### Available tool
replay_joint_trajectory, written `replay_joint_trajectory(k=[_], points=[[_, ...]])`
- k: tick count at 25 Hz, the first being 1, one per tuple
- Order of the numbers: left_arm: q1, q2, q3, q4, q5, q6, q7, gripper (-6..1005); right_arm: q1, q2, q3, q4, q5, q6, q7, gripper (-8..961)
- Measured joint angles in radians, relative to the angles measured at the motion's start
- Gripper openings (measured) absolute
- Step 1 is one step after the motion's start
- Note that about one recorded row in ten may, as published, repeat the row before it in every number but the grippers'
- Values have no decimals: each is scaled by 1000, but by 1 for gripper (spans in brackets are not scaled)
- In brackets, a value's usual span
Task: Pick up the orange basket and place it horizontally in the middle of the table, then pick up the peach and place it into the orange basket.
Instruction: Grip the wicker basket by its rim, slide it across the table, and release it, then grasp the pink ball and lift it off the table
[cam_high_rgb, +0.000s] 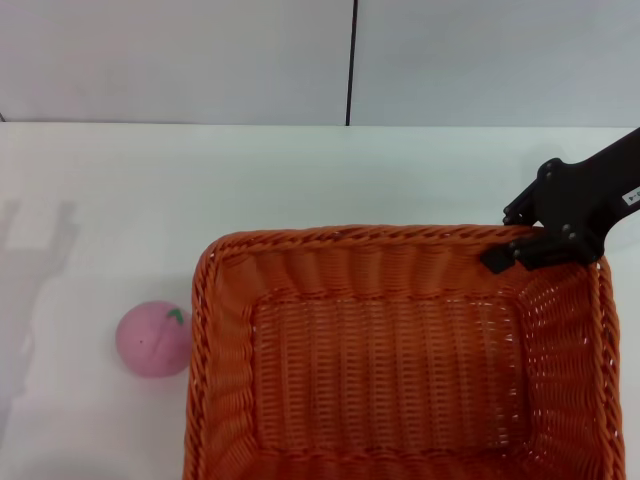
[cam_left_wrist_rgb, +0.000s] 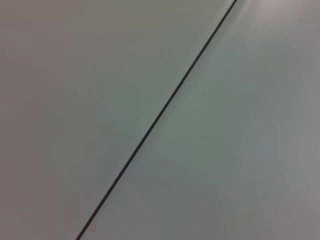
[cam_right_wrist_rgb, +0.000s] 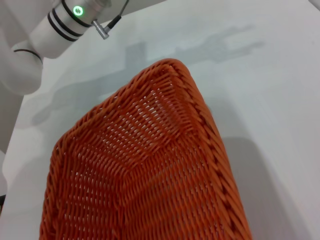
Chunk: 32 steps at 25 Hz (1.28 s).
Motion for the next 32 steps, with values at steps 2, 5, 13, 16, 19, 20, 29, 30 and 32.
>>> replay_joint_trajectory(k=[2,5,13,16,19,20,29,30,32], points=[[0,0,0,-3,1,0,0,787,1,0,-1,5,-3,4,0,183],[0,0,0,-8,2,0,-1,786,4,0,7,5,-3,16,3,185],[9,1,2,-10,3,-9,-1,783,12,-5,81,-1,12,55,-4,295],[15,2,2,-11,3,-13,-2,781,-2,-6,141,-7,48,83,-25,348],[17,4,14,-3,4,-21,-11,780,-45,-5,232,-8,132,118,-61,349],[16,9,49,23,6,-38,-17,780,-97,3,291,-8,230,157,-81,349],[-13,18,260,278,7,-116,-161,776,-407,114,379,26,752,293,-255,350],[-16,19,313,330,7,-111,-185,776,-460,128,384,63,858,294,-316,350],[-17,19,350,358,7,-108,-188,775,-506,134,400,126,946,298,-356,350]])
